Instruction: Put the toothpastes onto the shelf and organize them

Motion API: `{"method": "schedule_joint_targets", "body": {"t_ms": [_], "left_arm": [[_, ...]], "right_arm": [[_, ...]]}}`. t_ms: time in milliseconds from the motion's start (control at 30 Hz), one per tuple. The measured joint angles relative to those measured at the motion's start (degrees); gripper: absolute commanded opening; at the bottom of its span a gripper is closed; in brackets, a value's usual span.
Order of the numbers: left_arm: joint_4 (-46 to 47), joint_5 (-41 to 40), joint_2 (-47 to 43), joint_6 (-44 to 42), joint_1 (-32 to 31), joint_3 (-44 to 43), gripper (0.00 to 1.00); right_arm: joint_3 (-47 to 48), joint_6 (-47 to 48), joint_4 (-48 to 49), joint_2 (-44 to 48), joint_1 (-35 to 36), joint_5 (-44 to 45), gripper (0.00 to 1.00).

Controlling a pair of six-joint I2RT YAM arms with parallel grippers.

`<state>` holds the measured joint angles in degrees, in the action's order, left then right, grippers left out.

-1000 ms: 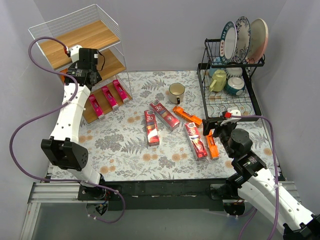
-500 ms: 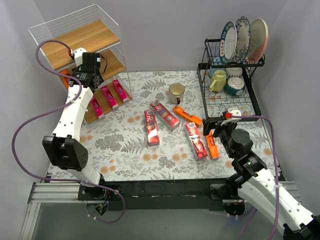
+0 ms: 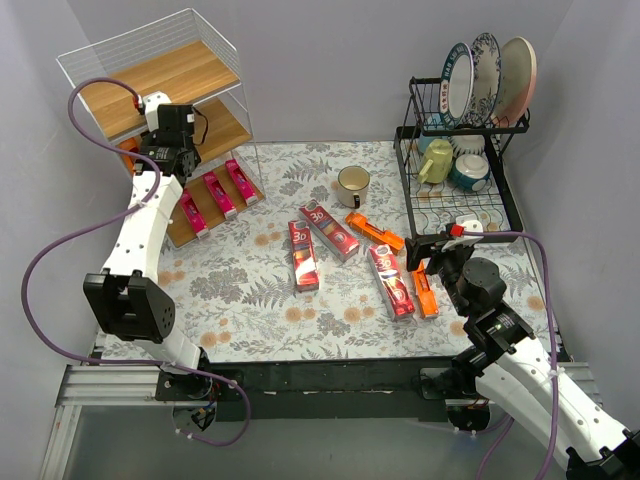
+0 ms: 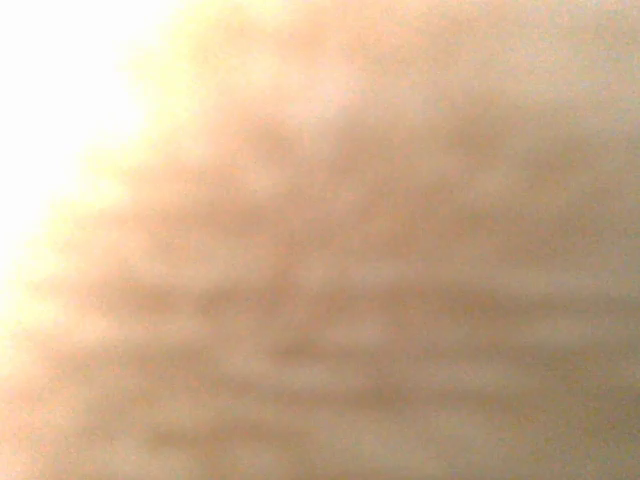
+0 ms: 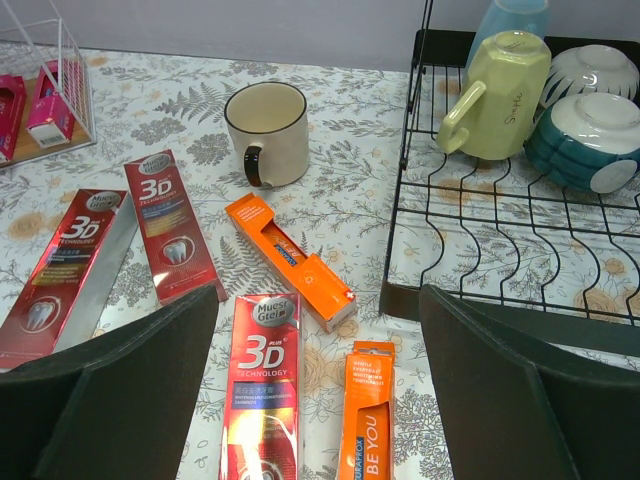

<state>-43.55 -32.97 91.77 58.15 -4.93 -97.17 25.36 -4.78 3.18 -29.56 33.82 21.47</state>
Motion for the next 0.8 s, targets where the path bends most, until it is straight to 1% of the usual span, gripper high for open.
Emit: {"method": "schedule_joint_targets", "body": {"t_ms": [267,433,567,600,667,700,800], "left_arm": [[5.27,0.26,0.00,-3.32,0.63,2.19,0.39],[6.99,0.76,0.00,-4.39,1.22,2.71,0.40],[7.78,1.11,0.00,-4.76,1.51,2.84,0.49],[7.89,1.18,0.00,-4.83,1.51,2.86,0.55],[8.24,1.31,0.00,-4.96,1.51,2.97,0.61],[8.41,1.40,-0.02,-4.98,1.51,3.06,0.66],[8.48,1.90,-0.33,-5.01,1.51,3.21,0.71]], "right_arm": [[0.00,-0.37,0.00,-0.02,-0.02,-0.04,0.90],[0.00,-0.57,0.00,-0.04,0.00,-0.22,0.89],[-0.02,-0.59,0.00,-0.04,-0.02,-0.24,0.90],[-0.02,-0.59,0.00,-0.04,0.00,-0.24,0.90],[-0.02,-0.59,0.00,-0.04,-0.02,-0.24,0.90],[-0.02,-0.59,0.00,-0.02,-0.02,-0.26,0.90],[-0.02,-0.59,0.00,-0.04,0.00,-0.31,0.90]]}}
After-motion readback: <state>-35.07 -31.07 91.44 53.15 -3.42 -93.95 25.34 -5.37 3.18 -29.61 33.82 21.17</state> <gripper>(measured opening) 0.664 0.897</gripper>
